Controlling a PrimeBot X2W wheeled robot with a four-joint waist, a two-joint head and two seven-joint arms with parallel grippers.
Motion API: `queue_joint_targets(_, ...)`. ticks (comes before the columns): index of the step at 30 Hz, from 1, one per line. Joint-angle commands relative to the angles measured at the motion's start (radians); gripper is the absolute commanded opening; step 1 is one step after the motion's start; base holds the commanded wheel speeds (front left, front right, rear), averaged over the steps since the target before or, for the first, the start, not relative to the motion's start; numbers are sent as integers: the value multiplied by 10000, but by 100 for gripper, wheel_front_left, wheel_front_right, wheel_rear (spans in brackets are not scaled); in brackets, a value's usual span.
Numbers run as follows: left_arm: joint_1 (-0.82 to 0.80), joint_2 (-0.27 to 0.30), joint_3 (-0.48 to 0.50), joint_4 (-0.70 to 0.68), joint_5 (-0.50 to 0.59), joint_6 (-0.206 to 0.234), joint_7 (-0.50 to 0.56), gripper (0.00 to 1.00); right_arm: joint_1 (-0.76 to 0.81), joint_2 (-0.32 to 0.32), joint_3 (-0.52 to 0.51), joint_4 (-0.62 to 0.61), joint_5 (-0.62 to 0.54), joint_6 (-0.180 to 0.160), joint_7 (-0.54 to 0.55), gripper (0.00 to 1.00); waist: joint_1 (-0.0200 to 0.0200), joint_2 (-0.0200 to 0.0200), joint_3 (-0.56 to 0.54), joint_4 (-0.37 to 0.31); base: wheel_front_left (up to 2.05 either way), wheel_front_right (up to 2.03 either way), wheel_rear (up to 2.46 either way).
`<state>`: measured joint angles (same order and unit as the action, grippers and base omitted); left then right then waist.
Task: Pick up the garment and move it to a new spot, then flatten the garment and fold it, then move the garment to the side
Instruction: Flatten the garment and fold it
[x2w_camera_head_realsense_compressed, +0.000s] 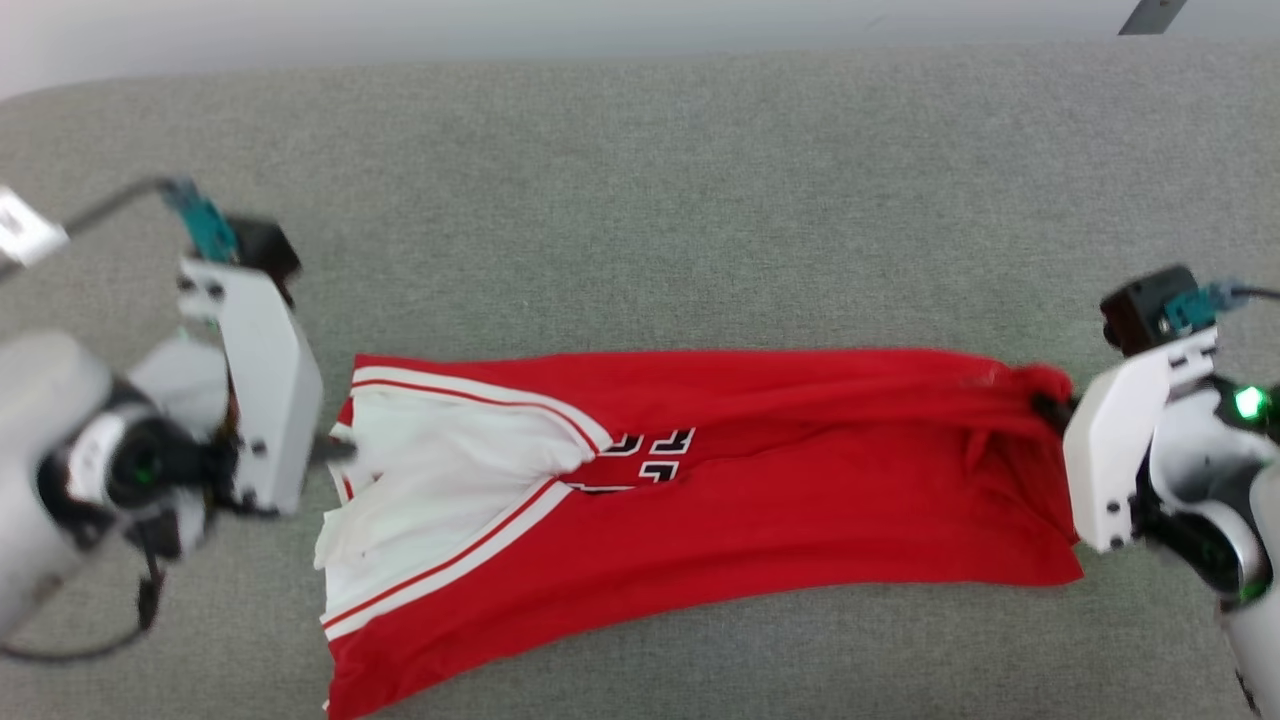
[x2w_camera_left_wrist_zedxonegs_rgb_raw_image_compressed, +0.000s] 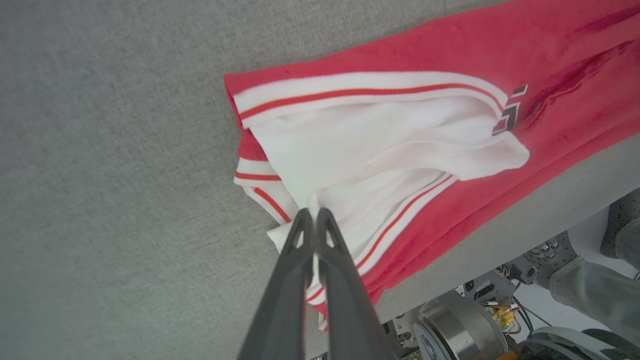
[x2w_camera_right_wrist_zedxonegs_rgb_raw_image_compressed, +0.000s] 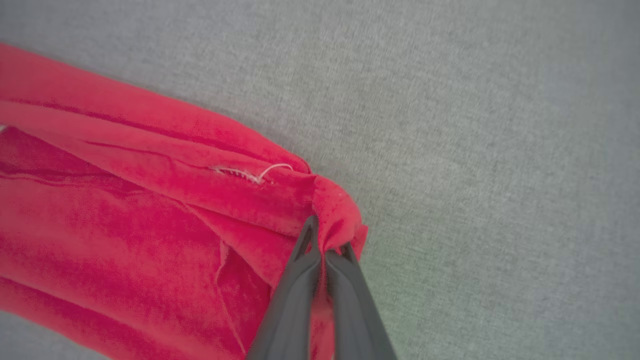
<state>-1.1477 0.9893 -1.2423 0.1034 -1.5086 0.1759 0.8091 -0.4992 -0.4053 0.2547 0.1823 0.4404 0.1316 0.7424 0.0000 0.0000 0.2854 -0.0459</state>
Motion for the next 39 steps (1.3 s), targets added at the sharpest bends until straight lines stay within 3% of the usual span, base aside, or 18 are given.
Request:
queue_joint_targets(1, 412, 80, -41, -301, -146, 272, -41, 0, 396, 42, -158, -206, 163, -20, 236, 0, 0, 0, -32, 35, 0, 0, 0)
queue_joint_targets(4, 699, 80, -88, -419, -119, 414, -81, 0, 645, 102, -220, -369, 155, -20, 424, 0, 0, 0, -56, 28, 0, 0, 0)
queue_joint_targets(9, 1411, -387, -187, 276, -270, 375, -173, 0, 1001, 280, -245, -320, 137, -20, 775, 0, 0, 0, -182, -48, 0, 0, 0)
queue_joint_targets(17, 2053, -1470, -243, 2315, -487, -233, -213, 0, 643, 476, 52, 331, 106, -20, 703, 0, 0, 0, -451, -178, 0, 0, 0)
queue_joint_targets(19, 2077, -1669, -250, 2684, -440, -378, -259, 36, 559, 474, 151, 472, 151, -20, 609, 35, 0, 0, -548, -170, 0, 0, 0)
queue_joint_targets(20, 2066, -1758, -236, 2817, -445, -464, -285, 45, 557, 471, 198, 555, 201, -20, 570, 43, 0, 0, -611, -158, 0, 0, 0)
queue_joint_targets(21, 2041, -1828, -224, 2910, -422, -523, -334, 56, 540, 454, 242, 642, 228, -20, 553, 63, 0, 0, -672, -145, 0, 0, 0)
queue_joint_targets(22, 2014, -1882, -207, 3003, -390, -568, -383, 92, 513, 430, 276, 679, 265, -20, 524, 99, 0, 0, -742, -123, 0, 0, 0)
queue_joint_targets(23, 2019, -1933, -203, 3078, -405, -605, -404, 100, 496, 404, 285, 737, 321, -20, 506, 100, 0, 0, -819, -103, 0, 0, 0)
queue_joint_targets(31, 2291, -1993, 6, 3012, -439, -791, -1068, 100, 738, 229, 83, 873, 829, -20, 495, 100, 0, 0, -1427, 60, 0, 0, 0)
queue_joint_targets(39, 2787, -1701, 600, 2417, -73, -1114, -3253, 100, 1014, 216, -631, 730, 879, -20, 367, 100, 0, 0, -1784, 242, 0, 0, 0)
